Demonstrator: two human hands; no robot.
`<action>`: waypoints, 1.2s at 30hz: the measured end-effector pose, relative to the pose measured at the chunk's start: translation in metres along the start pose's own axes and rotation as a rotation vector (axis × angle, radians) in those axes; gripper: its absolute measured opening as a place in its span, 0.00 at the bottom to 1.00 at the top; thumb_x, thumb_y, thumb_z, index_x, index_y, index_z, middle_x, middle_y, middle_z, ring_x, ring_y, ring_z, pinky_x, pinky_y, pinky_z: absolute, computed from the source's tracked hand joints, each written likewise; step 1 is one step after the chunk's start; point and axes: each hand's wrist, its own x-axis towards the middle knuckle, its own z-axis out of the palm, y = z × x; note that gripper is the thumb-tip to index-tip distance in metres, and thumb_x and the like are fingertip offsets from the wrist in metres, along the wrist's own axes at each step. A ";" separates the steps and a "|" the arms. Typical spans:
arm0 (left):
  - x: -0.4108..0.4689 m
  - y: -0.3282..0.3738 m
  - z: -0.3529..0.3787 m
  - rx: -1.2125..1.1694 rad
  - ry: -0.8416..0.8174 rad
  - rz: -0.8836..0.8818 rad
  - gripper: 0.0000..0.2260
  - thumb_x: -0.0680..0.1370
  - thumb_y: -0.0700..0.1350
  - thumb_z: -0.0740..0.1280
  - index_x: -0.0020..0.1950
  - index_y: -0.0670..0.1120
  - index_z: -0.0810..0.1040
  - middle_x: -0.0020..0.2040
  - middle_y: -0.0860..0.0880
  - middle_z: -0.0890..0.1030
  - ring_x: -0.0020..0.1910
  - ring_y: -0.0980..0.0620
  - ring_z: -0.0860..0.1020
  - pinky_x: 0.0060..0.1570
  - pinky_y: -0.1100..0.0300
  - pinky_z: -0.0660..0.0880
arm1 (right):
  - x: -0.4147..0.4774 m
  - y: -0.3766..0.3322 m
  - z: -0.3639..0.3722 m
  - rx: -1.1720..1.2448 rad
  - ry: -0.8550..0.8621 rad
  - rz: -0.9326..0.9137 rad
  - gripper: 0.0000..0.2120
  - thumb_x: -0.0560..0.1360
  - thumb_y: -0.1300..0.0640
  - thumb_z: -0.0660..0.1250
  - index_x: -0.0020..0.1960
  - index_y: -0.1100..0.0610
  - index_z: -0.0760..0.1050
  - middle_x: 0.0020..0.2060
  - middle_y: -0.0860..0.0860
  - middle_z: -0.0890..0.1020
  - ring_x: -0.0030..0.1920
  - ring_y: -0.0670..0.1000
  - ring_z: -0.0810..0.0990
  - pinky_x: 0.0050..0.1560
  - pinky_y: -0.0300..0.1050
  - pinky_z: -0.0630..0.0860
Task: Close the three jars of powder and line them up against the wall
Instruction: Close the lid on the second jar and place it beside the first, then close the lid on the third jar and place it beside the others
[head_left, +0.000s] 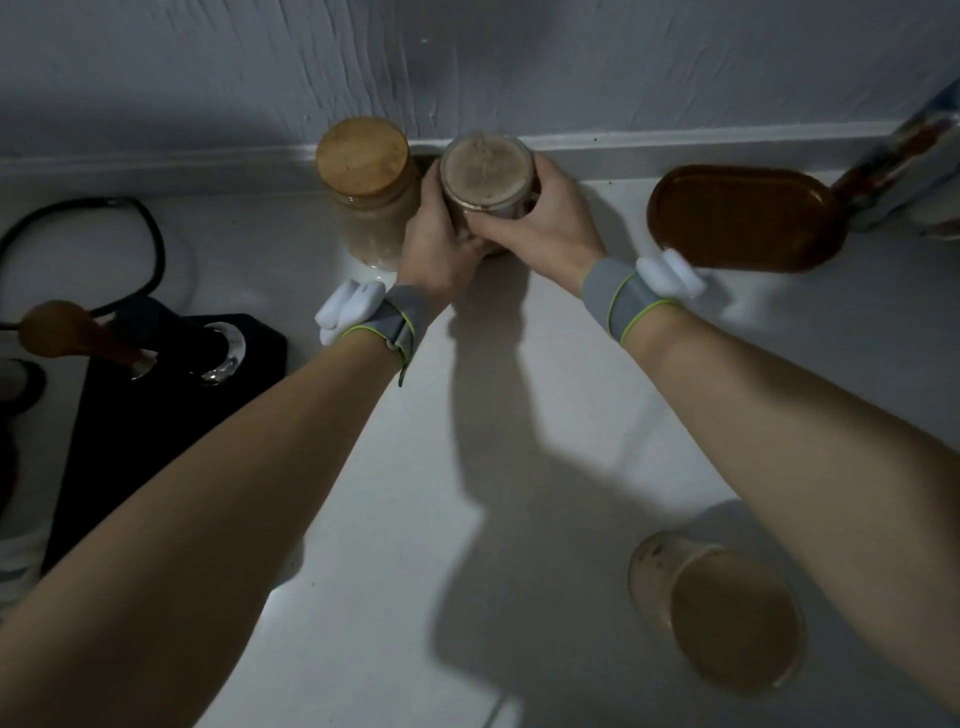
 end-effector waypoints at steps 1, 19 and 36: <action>0.000 0.001 0.001 0.006 -0.005 -0.003 0.43 0.70 0.43 0.79 0.79 0.41 0.60 0.70 0.45 0.77 0.67 0.54 0.74 0.60 0.74 0.68 | 0.000 0.002 -0.001 0.008 -0.002 0.001 0.37 0.60 0.51 0.80 0.66 0.56 0.74 0.56 0.48 0.82 0.57 0.44 0.80 0.58 0.36 0.75; -0.112 0.025 -0.047 0.379 -0.539 -0.266 0.11 0.81 0.46 0.66 0.62 0.47 0.82 0.58 0.45 0.84 0.53 0.46 0.81 0.58 0.55 0.76 | -0.100 0.003 -0.097 -0.201 -0.252 0.303 0.10 0.74 0.54 0.68 0.55 0.52 0.81 0.50 0.55 0.85 0.47 0.53 0.85 0.44 0.50 0.82; -0.243 0.070 -0.008 1.024 -0.873 0.231 0.27 0.80 0.63 0.60 0.78 0.56 0.64 0.72 0.50 0.76 0.69 0.46 0.75 0.68 0.48 0.71 | -0.279 0.009 -0.189 -1.021 -0.414 0.244 0.21 0.80 0.47 0.58 0.73 0.46 0.65 0.69 0.51 0.74 0.65 0.57 0.75 0.63 0.50 0.71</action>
